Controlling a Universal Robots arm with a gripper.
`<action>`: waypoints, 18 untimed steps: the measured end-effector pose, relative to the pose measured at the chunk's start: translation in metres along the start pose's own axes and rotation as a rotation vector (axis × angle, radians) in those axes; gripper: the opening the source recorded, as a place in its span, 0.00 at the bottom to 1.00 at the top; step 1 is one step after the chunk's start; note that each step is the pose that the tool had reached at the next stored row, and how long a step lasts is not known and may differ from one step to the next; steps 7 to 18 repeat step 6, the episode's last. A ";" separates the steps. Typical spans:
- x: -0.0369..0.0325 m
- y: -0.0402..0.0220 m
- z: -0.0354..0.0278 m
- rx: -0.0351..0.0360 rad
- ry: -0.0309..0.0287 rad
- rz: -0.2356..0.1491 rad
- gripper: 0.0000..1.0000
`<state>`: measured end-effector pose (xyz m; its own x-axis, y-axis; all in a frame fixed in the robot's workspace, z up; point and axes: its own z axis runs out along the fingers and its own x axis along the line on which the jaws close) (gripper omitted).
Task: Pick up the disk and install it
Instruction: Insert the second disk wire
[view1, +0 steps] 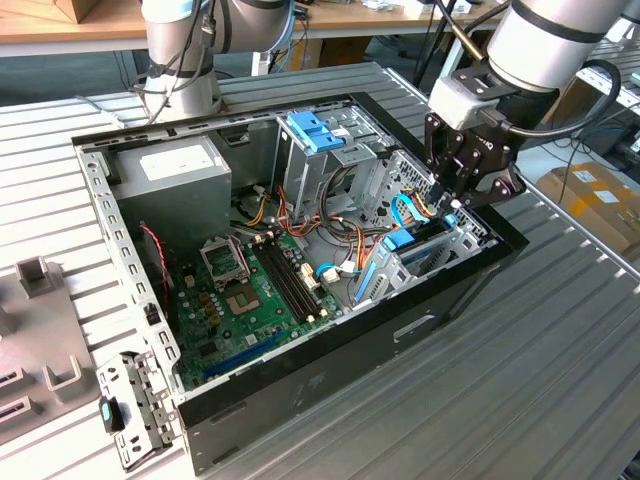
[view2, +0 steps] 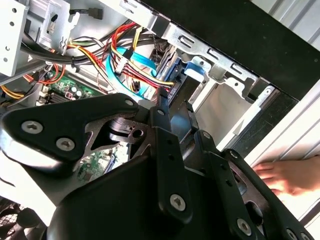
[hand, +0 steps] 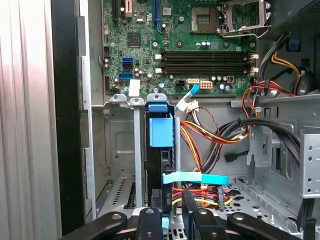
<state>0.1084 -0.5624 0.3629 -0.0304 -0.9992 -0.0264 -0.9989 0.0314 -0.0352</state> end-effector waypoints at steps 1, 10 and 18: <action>0.0001 0.0007 0.0000 0.0000 0.0000 0.000 0.30; 0.0000 0.0009 -0.0001 0.0000 0.0001 0.000 0.30; 0.0000 0.0009 -0.0001 0.0000 0.0001 0.000 0.30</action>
